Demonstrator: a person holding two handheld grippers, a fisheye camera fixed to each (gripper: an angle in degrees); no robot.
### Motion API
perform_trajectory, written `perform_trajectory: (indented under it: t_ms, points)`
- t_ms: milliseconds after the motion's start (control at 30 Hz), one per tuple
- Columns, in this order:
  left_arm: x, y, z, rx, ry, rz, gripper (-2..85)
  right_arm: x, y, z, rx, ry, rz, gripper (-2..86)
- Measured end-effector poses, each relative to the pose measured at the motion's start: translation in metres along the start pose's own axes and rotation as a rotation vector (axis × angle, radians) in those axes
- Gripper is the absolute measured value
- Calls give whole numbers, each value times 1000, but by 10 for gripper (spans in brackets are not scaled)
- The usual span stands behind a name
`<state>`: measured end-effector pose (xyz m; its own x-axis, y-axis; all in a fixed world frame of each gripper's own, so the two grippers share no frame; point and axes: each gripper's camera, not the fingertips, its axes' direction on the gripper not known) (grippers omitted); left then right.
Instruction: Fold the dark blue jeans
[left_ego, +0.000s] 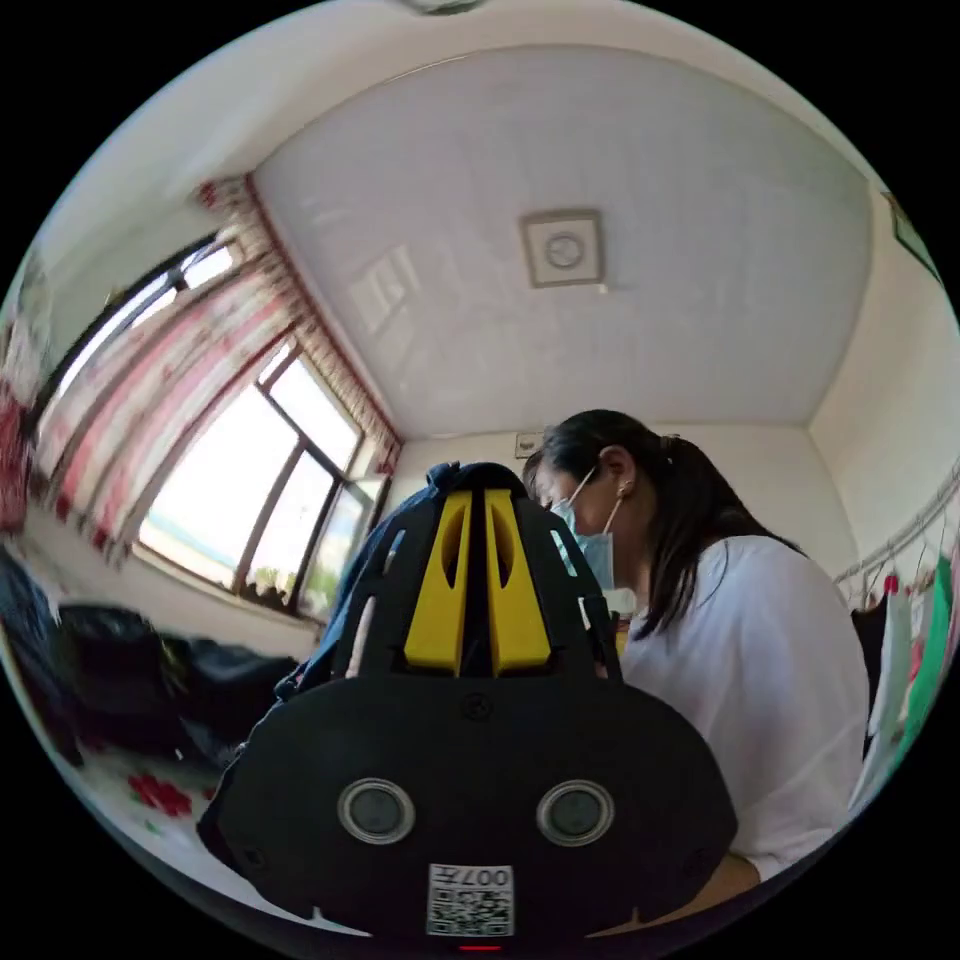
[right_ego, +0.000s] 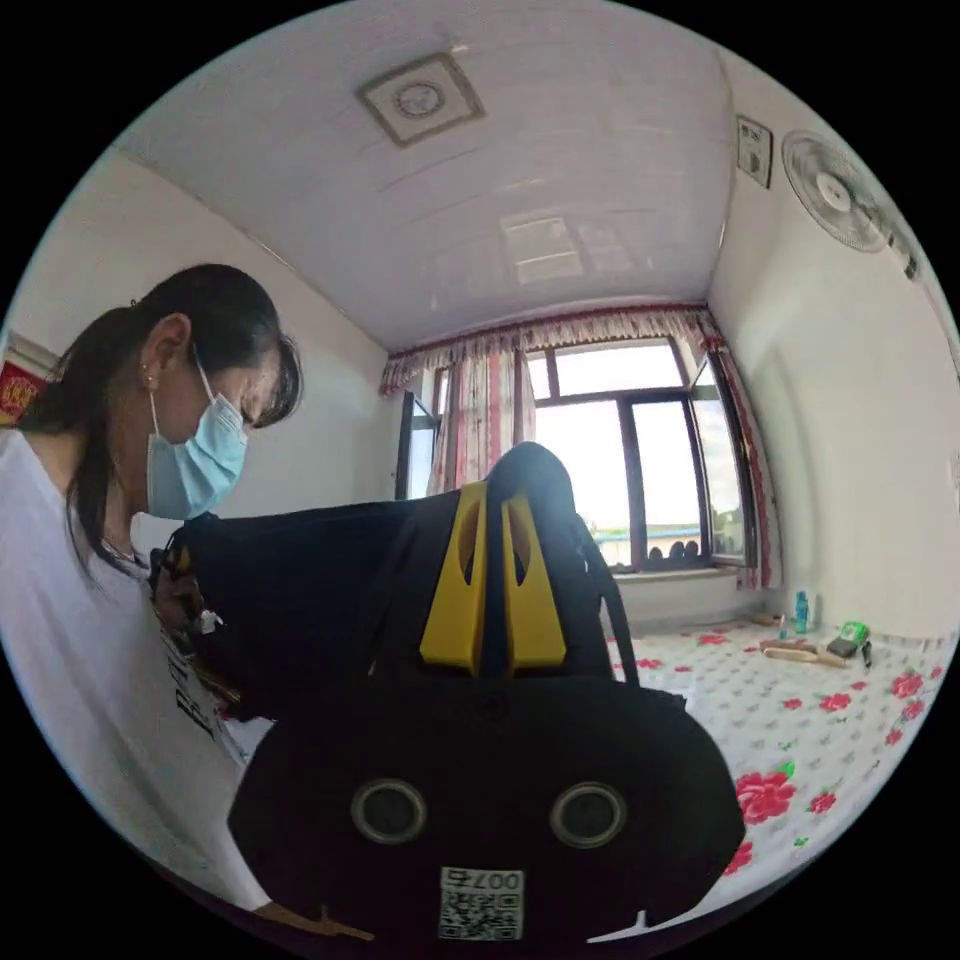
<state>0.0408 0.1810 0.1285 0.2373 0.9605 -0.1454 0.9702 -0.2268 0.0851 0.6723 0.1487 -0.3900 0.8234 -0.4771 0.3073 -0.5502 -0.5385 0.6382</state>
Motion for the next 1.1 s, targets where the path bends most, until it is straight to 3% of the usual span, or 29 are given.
perform_trajectory:
  t_ms: [100, 200, 267, 333, 433, 500, 600, 767, 867, 967, 1100]
  points:
    - [47, -50, -11, 44, -82, 189, -7, -51, -6, -11, 58, 65, -113, 4]
    - [50, -71, -14, -15, -339, 211, -7, -78, 18, 22, -54, 87, -167, 16]
    - [24, -67, -15, -107, -536, 121, -7, -81, 52, 60, -252, 19, -141, 32]
    - [-32, -44, -38, -223, -802, -128, -7, -76, 123, 116, -640, -126, -51, 61]
    - [-90, -1, -100, -211, -934, -454, -7, -64, 233, 163, -1078, -272, 103, 88]
    - [-105, 16, -124, -204, -993, -543, -7, -51, 282, 169, -1179, -186, 157, 97]
    - [-122, 25, -126, -335, -1147, -563, -6, -19, 344, 173, -1286, -25, 256, 109]
    - [-147, 20, -123, -303, -1153, -571, -6, -2, 420, 189, -1435, -189, 514, 106]
    - [-156, 14, -118, -277, -1132, -566, -6, -26, 431, 190, -1452, -215, 400, 58]
    - [-165, 10, -111, -284, -1102, -557, -6, -40, 458, 190, -1597, -161, 259, 13]
    - [-174, -9, -92, -307, -949, -497, -6, -16, 393, 182, -1436, 2, 113, 2]
